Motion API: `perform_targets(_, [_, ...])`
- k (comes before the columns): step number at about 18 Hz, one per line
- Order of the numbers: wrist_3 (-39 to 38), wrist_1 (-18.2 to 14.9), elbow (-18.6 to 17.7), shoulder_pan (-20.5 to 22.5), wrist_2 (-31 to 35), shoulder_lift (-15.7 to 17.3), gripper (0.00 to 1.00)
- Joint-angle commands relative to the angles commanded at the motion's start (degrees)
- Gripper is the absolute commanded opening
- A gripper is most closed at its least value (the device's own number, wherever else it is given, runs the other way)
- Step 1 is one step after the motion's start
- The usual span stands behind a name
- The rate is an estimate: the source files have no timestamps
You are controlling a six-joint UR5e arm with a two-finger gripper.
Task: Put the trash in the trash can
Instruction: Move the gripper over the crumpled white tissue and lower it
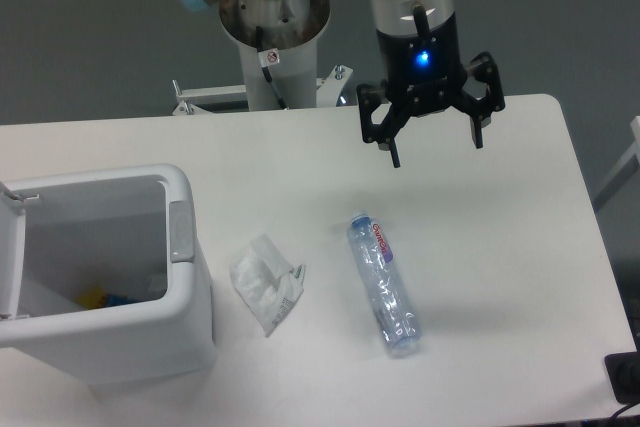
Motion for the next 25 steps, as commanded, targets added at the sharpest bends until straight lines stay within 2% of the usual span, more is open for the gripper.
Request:
perform_targets(4, [-0.4, 0.0, -0.5, -0.5, 0.0, 0.0, 1.0])
perform_targets(8, [-0.9, 0.3, -3.4, -1.8, -0.3, 0.3, 1.0])
perform_targets(10, [-0.4, 2.4, -7.5, -3.8, -0.3, -0.3, 1.0])
perform_targets(11, [-0.4, 4.5, -9.6, -4.3, -0.3, -0.4, 1.0])
perform_targets(12, [-0.4, 8.4, -13.0, -5.2, 0.2, -0.1, 1.0])
perform_targets(13, [-0.1, 10.5, -16.6, -5.3, 0.5, 0.5, 1.0])
perform_targets(14, [0.0, 10.9, -18.9, -6.2, 0.6, 1.0, 1.0])
perform_targets(15, [0.4, 10.9, -19.7, -7.1, 0.7, 0.7, 1.0])
perform_targets(23, [2.3, 11.1, -21.5, -16.4, 0.1, -6.1, 1.0])
perform_targets(24, [1.9, 11.3, -22.0, -17.0, -0.1, -6.8, 1.0])
perform_targets(25, [-0.9, 13.3, -23.1, -17.7, -1.7, -8.7, 1.0])
